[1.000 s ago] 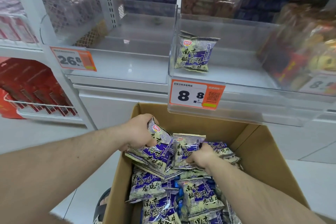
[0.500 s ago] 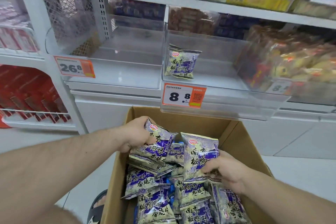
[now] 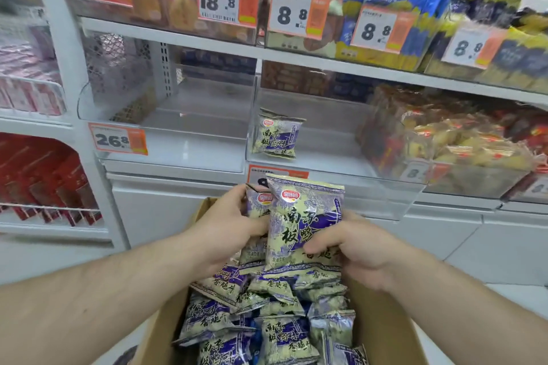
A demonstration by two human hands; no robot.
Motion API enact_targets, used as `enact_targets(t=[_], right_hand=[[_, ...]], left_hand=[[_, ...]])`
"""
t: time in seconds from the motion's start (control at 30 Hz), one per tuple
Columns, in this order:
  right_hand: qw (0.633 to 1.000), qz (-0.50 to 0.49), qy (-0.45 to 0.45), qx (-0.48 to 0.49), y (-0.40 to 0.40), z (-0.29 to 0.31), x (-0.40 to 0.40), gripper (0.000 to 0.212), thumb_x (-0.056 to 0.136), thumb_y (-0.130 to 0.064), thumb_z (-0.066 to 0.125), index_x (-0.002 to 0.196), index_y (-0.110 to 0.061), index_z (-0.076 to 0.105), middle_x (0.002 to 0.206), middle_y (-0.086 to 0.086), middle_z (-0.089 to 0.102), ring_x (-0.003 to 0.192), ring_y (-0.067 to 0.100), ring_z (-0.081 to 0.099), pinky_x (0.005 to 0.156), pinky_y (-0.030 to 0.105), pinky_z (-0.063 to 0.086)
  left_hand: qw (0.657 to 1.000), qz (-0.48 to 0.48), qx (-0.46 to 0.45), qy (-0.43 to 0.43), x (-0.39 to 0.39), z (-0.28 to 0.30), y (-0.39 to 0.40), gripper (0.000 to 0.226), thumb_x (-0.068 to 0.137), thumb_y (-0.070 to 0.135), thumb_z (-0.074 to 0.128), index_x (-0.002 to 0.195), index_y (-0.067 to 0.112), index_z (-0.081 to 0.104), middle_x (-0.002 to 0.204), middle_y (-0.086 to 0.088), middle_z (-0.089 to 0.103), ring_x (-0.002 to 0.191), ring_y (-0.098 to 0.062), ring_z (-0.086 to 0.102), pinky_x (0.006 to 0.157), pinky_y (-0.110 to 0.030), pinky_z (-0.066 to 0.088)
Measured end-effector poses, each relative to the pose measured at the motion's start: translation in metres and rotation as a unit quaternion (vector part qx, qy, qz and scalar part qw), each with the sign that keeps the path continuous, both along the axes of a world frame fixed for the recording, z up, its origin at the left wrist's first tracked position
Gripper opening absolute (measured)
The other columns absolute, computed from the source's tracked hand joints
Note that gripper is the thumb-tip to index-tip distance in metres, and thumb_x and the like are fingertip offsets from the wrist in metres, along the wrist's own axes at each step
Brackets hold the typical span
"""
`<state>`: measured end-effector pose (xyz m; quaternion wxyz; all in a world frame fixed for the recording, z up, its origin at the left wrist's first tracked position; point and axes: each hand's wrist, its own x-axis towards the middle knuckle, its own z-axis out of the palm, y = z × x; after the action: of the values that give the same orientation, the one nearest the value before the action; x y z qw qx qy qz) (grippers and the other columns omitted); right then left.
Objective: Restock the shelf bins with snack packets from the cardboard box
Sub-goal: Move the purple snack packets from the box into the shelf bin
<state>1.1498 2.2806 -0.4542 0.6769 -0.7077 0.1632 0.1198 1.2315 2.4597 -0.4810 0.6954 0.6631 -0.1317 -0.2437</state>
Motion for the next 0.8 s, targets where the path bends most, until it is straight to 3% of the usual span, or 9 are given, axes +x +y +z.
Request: enact_targets(t=[0.1, 0.17, 0.23, 0.33, 0.43, 0.57, 0.63, 0.7, 0.8], right_hand=[[0.998, -0.023, -0.037, -0.041, -0.004, 0.016, 0.003, 0.029, 0.073, 0.018, 0.063, 0.088, -0.006, 0.066, 0.086, 0.010, 0.076, 0.076, 0.024, 0.069, 0.074, 0.034, 0.053], [0.996, -0.035, -0.064, -0.056, -0.003, 0.022, 0.007, 0.029, 0.068, 0.014, 0.068, 0.088, -0.007, 0.067, 0.088, 0.010, 0.076, 0.083, 0.025, 0.069, 0.086, 0.039, 0.054], [0.994, -0.028, -0.074, -0.082, -0.002, 0.027, 0.012, 0.052, 0.056, 0.005, 0.076, 0.106, -0.008, 0.065, 0.095, 0.006, 0.076, 0.094, 0.024, 0.070, 0.093, 0.040, 0.052], [0.985, -0.001, -0.107, -0.137, 0.003, 0.035, 0.013, 0.059, 0.060, 0.009, 0.078, 0.112, -0.016, 0.065, 0.097, -0.003, 0.076, 0.091, 0.012, 0.070, 0.077, 0.024, 0.052], [0.981, -0.010, -0.110, -0.163, 0.004, 0.036, 0.016, 0.074, 0.058, -0.003, 0.087, 0.121, -0.019, 0.052, 0.098, -0.003, 0.074, 0.085, 0.008, 0.071, 0.070, 0.022, 0.055], [0.983, -0.021, -0.112, -0.146, 0.004, 0.044, 0.019, 0.088, 0.049, -0.035, 0.094, 0.123, -0.023, 0.049, 0.105, -0.003, 0.071, 0.085, 0.005, 0.071, 0.074, 0.021, 0.054], [0.984, -0.003, -0.119, -0.131, 0.006, 0.049, 0.022, 0.081, 0.048, -0.047, 0.092, 0.117, -0.024, 0.057, 0.101, -0.008, 0.073, 0.087, 0.002, 0.069, 0.075, 0.016, 0.051], [0.985, 0.014, -0.130, -0.109, 0.007, 0.054, 0.027, 0.057, 0.055, -0.036, 0.090, 0.104, -0.024, 0.063, 0.092, -0.012, 0.075, 0.081, -0.002, 0.068, 0.069, 0.010, 0.048], [0.981, 0.042, -0.137, -0.128, 0.003, 0.059, 0.034, 0.039, 0.054, -0.027, 0.090, 0.088, -0.025, 0.070, 0.087, -0.011, 0.075, 0.078, 0.000, 0.068, 0.080, 0.022, 0.049]], left_hand=[[0.997, 0.003, -0.075, 0.021, 0.006, 0.017, -0.006, 0.038, 0.074, 0.005, 0.064, 0.111, 0.013, 0.061, 0.099, -0.018, 0.069, 0.078, -0.027, 0.060, 0.073, -0.042, 0.044], [0.991, -0.005, -0.125, 0.041, 0.008, 0.025, -0.011, 0.047, 0.068, 0.025, 0.061, 0.112, 0.011, 0.059, 0.099, -0.019, 0.061, 0.077, -0.024, 0.057, 0.074, -0.042, 0.046], [0.993, -0.021, -0.116, 0.010, 0.007, 0.029, -0.017, 0.055, 0.063, 0.044, 0.073, 0.108, 0.017, 0.058, 0.100, -0.009, 0.068, 0.089, -0.022, 0.063, 0.083, -0.047, 0.051], [0.994, -0.026, -0.074, -0.076, 0.003, 0.033, -0.026, 0.062, 0.056, 0.025, 0.087, 0.105, 0.021, 0.049, 0.084, 0.015, 0.073, 0.080, -0.005, 0.069, 0.068, -0.028, 0.056], [0.993, 0.006, -0.084, -0.079, 0.008, 0.035, -0.027, 0.066, 0.061, 0.001, 0.087, 0.112, 0.021, 0.050, 0.092, 0.007, 0.075, 0.086, -0.012, 0.072, 0.069, -0.028, 0.056], [0.989, 0.006, -0.129, -0.066, 0.019, 0.043, -0.021, 0.073, 0.055, 0.008, 0.084, 0.119, 0.016, 0.050, 0.102, -0.006, 0.074, 0.090, -0.024, 0.072, 0.070, -0.034, 0.056], [0.988, 0.005, -0.138, -0.075, 0.022, 0.046, -0.021, 0.069, 0.056, 0.009, 0.079, 0.118, 0.015, 0.050, 0.101, -0.006, 0.074, 0.088, -0.022, 0.072, 0.068, -0.030, 0.056], [0.988, 0.002, -0.133, -0.081, 0.024, 0.048, -0.022, 0.067, 0.055, 0.010, 0.079, 0.115, 0.016, 0.050, 0.098, -0.003, 0.074, 0.088, -0.019, 0.072, 0.071, -0.029, 0.056], [0.989, -0.018, -0.118, -0.084, 0.031, 0.048, -0.021, 0.078, 0.047, 0.019, 0.085, 0.117, 0.018, 0.051, 0.103, -0.005, 0.074, 0.094, -0.022, 0.071, 0.079, -0.034, 0.054]])
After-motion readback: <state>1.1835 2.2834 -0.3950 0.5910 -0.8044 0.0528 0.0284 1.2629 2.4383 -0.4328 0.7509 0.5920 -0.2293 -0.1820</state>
